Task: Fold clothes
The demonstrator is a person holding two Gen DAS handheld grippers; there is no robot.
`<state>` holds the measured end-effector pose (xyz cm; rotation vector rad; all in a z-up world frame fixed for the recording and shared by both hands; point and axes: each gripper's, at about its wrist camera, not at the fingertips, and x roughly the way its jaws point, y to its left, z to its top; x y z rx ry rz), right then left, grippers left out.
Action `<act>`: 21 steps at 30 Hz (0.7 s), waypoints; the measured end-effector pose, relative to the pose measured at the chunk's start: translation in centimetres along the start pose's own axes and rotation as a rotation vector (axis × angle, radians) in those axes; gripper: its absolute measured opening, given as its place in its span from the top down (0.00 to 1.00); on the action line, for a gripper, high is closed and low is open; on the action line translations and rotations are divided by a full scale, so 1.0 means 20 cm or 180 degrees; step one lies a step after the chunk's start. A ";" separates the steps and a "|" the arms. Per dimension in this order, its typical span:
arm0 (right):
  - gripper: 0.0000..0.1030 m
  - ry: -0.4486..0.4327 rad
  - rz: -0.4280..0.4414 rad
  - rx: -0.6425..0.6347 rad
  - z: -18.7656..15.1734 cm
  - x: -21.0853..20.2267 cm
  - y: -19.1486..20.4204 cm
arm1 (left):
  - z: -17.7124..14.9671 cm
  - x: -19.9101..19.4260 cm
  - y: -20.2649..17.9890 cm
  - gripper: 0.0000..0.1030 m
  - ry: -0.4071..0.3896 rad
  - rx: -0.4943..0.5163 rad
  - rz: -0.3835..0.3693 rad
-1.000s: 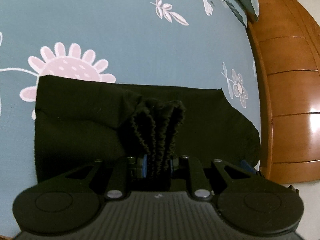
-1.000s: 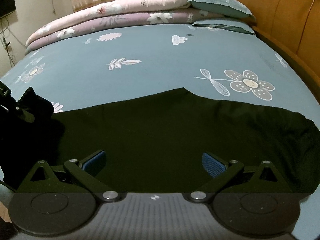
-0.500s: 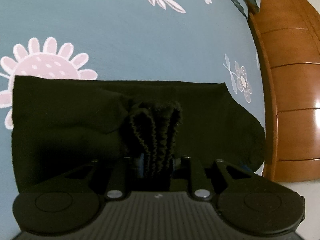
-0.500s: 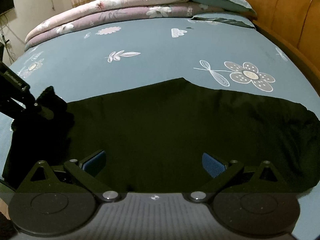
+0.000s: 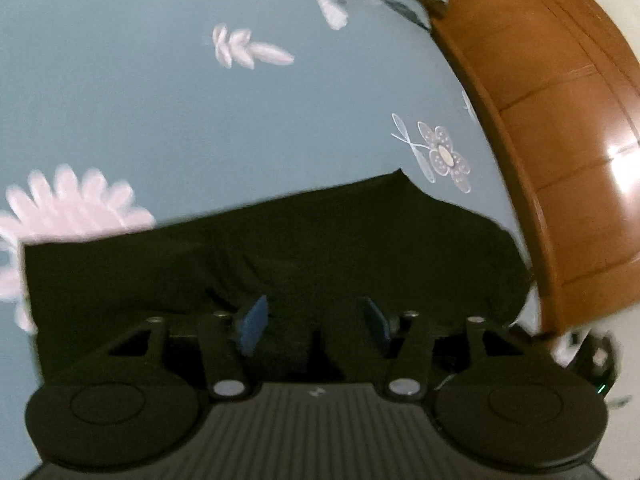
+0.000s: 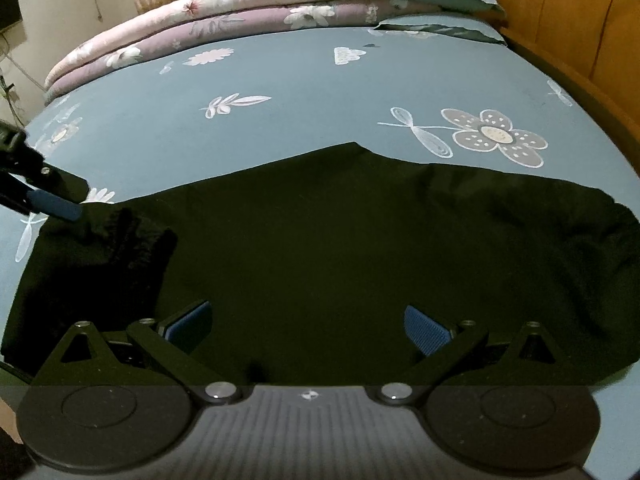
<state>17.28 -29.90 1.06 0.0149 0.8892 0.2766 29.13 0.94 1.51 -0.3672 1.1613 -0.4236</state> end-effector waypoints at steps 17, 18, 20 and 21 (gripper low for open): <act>0.00 0.0034 0.0585 -0.0063 0.10 0.13 0.26 | -0.63 -0.32 0.28 0.45 -0.0389 0.0532 0.1364; 0.00 0.0029 0.0606 -0.0054 0.10 0.13 0.28 | -0.66 -0.33 0.28 0.45 -0.0411 0.0593 0.1345; 0.00 0.0004 0.0599 -0.0037 0.09 0.13 0.32 | -0.72 -0.33 0.26 0.39 -0.0397 0.0844 0.1303; 0.00 -0.0004 0.0601 -0.0030 0.08 0.13 0.33 | -0.75 -0.33 0.24 0.37 -0.0383 0.0980 0.1283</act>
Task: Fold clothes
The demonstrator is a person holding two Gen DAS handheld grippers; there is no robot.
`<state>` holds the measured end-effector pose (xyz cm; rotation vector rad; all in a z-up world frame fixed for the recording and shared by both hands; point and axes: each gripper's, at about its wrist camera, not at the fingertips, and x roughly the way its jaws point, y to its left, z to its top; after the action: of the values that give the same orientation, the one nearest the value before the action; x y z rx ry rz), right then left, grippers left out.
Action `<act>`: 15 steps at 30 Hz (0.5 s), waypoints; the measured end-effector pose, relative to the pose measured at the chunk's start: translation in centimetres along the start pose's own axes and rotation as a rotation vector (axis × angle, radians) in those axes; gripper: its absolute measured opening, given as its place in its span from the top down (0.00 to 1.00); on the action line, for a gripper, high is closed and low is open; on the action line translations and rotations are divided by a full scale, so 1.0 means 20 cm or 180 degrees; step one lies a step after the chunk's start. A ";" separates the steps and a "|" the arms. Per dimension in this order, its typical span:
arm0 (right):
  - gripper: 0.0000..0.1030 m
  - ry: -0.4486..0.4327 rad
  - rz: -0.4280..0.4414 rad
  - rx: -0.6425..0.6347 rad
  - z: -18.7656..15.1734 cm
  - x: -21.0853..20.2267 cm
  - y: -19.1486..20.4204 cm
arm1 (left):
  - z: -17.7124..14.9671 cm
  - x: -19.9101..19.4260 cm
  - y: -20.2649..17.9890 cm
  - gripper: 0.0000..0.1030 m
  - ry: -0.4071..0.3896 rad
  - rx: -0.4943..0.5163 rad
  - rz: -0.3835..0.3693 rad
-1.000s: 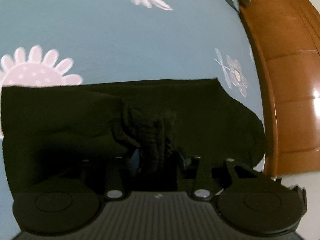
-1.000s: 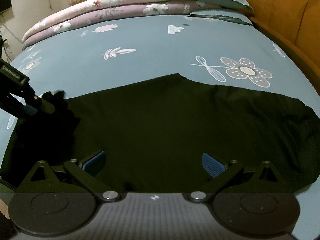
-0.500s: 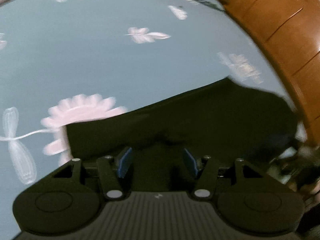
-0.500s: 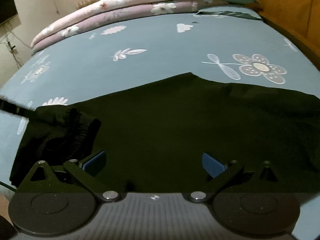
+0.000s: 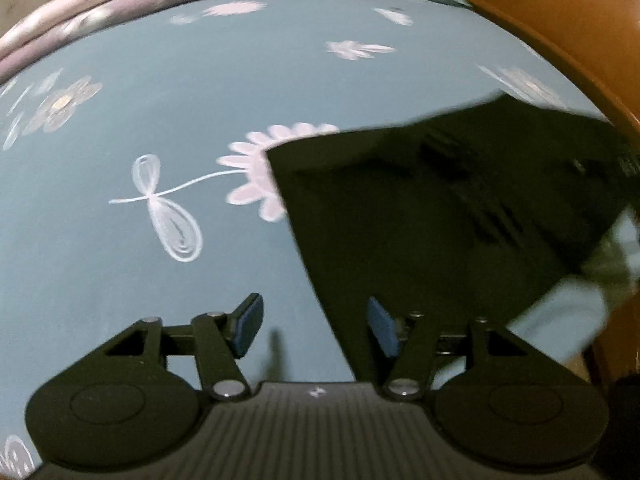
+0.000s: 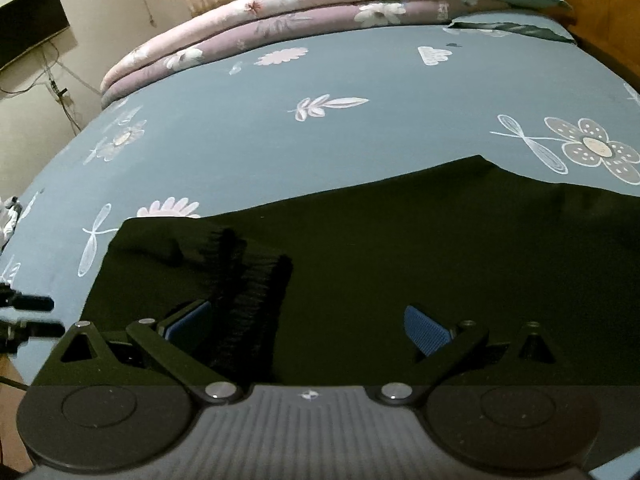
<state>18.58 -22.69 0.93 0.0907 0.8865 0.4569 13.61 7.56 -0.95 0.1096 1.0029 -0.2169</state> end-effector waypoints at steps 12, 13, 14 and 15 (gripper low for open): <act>0.00 -0.0148 -0.0074 0.0104 -0.21 -0.04 0.11 | -0.25 0.05 -0.23 0.35 -0.0401 0.0907 0.0078; 0.00 -0.0188 -0.0065 0.0098 -0.23 -0.05 0.12 | -0.26 0.06 -0.23 0.35 -0.0456 0.0907 0.0107; 0.00 -0.0234 -0.0046 0.0099 -0.26 -0.06 0.12 | -0.27 0.07 -0.23 0.35 -0.0510 0.0899 0.0133; 0.00 -0.0290 -0.0010 0.0114 -0.28 -0.08 0.13 | -0.27 0.07 -0.23 0.35 -0.0564 0.0883 0.0155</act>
<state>12.63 -21.69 -0.76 0.1418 0.8054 0.4309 8.81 3.96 -5.10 0.3610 0.7889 -0.3151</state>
